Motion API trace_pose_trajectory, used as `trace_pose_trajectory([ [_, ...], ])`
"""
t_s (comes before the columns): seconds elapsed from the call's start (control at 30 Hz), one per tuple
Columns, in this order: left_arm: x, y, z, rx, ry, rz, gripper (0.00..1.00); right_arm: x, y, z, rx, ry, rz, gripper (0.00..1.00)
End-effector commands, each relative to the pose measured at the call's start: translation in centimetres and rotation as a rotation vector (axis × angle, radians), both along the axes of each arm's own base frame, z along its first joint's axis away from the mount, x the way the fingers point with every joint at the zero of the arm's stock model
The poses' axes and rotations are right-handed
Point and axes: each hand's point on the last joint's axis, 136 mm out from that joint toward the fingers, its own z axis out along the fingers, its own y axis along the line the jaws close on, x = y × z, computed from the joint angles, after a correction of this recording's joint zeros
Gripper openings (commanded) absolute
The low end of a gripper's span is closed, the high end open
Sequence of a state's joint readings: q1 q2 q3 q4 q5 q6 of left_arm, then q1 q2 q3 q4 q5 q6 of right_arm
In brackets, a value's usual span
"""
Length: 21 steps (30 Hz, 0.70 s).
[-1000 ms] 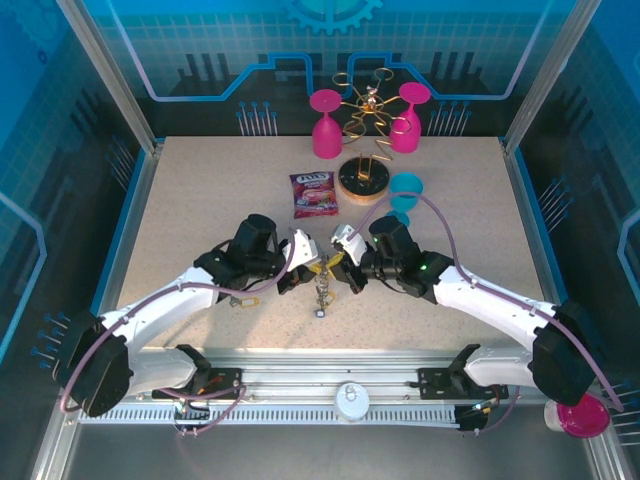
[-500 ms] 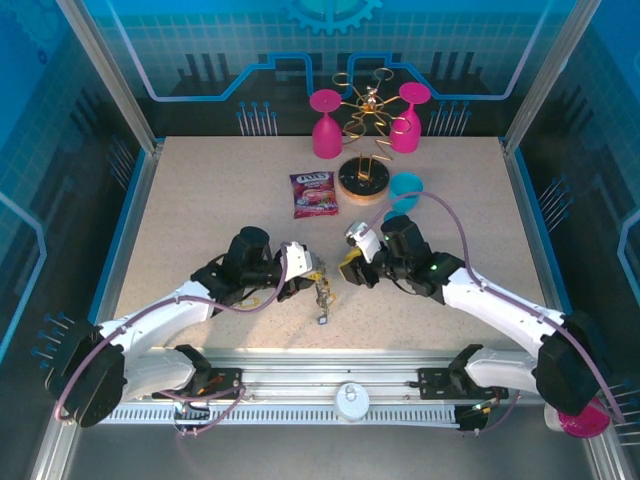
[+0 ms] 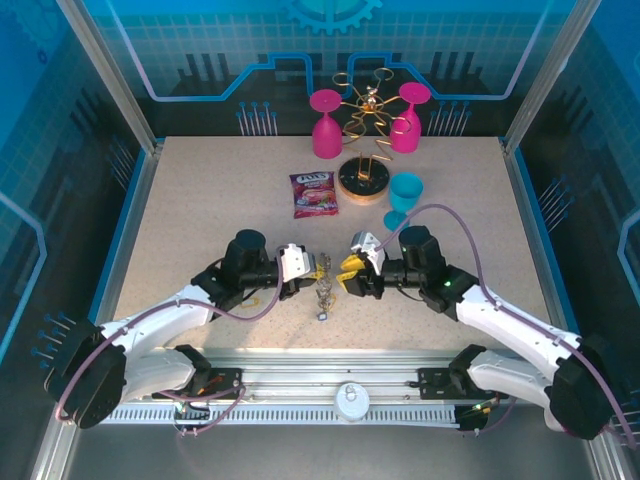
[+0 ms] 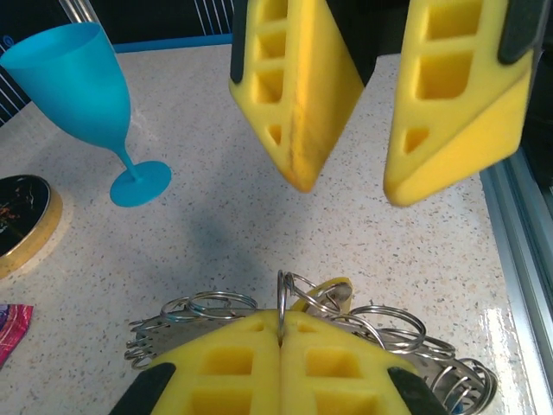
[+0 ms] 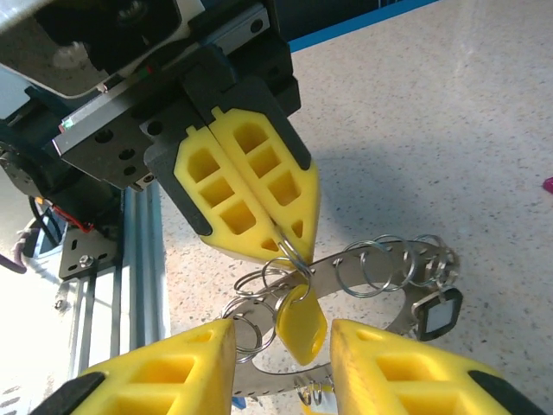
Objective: Put the keys on the keyring
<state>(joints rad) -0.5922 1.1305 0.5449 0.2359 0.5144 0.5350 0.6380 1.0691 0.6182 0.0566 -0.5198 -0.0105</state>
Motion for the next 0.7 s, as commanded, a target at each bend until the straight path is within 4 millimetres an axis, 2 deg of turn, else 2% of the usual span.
trace_pose_trajectory([
  [0.0,-0.7,-0.5,2.0,-0.06,-0.09,-0.052,0.0,-0.2,0.5,0.5,0.047,-0.01,0.032,0.34],
  [0.27,-0.6,-0.5,2.0,-0.058,-0.079,-0.048,0.0,0.3,1.6,-0.5,0.021,-0.008,0.046,0.33],
  [0.67,-0.9,-0.6,1.9,-0.058,-0.064,-0.062,0.0,1.1,2.7,-1.1,0.005,-0.026,0.045,0.23],
])
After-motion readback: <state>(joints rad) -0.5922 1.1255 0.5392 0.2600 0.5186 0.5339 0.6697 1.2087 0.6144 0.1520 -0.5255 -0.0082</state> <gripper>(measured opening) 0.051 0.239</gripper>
